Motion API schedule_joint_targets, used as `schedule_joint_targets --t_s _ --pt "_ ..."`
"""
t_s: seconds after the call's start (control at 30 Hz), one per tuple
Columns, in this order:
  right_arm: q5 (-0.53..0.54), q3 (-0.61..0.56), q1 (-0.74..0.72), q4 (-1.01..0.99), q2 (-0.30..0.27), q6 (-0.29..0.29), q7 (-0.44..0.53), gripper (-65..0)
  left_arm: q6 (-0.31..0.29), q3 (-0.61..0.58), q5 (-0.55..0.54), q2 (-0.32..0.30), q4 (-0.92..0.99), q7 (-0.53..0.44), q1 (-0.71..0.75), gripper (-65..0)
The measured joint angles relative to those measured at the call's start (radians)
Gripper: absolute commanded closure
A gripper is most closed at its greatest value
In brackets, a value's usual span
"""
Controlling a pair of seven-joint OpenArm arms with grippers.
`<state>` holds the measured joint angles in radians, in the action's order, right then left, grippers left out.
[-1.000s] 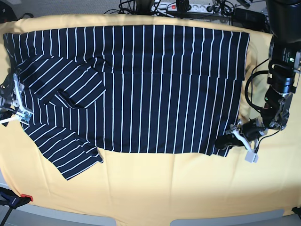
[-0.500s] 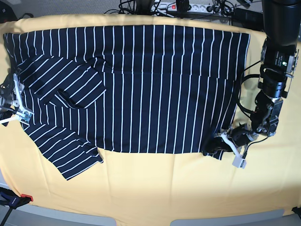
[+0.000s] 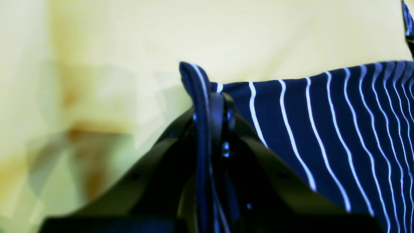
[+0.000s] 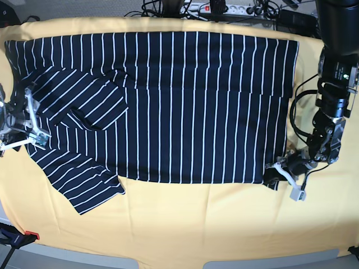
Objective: Fold the T-shirt properly
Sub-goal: 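Lower the right gripper and pinch the shirt edge beside the sleeve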
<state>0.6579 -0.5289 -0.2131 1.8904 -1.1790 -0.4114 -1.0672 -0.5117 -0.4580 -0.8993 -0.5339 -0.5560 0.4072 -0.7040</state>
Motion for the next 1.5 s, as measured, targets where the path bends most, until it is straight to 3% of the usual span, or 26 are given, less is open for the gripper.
schedule_joint_targets --t_s 0.2,0.27,0.43,0.57,0.7,0.87,1.0,1.1,1.3,1.5 --pt "-0.303 0.000 -0.001 -0.040 0.103 0.171 0.110 -35.3 0.003 0.000 -0.002 -0.020 0.000 0.004 0.000 0.0" --pt "-0.339 0.000 -0.009 -0.096 0.156 0.196 0.135 -37.5 0.003 0.000 -0.002 -0.022 0.000 0.003 0.000 0.0" --pt "-0.297 -0.002 -0.116 -0.367 0.315 0.182 0.177 -39.4 0.004 0.000 -0.002 -0.025 0.000 0.005 0.000 0.0" --pt "-0.220 0.019 -0.277 -0.639 0.416 0.130 0.179 -39.4 0.006 0.000 -0.002 -0.027 0.000 0.004 0.000 0.0" --pt "-0.108 0.138 -0.420 -0.896 0.498 0.040 0.190 -39.4 0.006 0.000 -0.002 -0.028 0.001 0.002 0.001 0.0" --pt "0.013 0.371 -0.525 -1.173 0.535 -0.064 0.192 -39.4 0.006 0.000 -0.010 -0.030 0.000 -0.011 0.011 0.0" --pt "0.014 0.504 -0.532 -1.324 0.552 -0.081 0.188 -39.4 0.007 0.000 -0.013 -0.031 -0.001 -0.022 0.017 0.0" --pt "0.006 0.534 -0.523 -1.384 0.565 -0.086 0.192 -39.4 0.008 0.000 -0.027 -0.031 -0.001 -0.021 0.018 0.0" --pt "-0.001 0.534 -0.500 -1.411 0.579 -0.050 0.252 -39.4 0.007 0.000 -0.036 -0.031 -0.001 -0.018 0.019 0.0" --pt "-0.161 0.538 -0.484 -1.411 0.584 0.038 0.354 -39.4 0.007 0.000 -0.036 -0.031 -0.001 -0.017 0.019 0.0"
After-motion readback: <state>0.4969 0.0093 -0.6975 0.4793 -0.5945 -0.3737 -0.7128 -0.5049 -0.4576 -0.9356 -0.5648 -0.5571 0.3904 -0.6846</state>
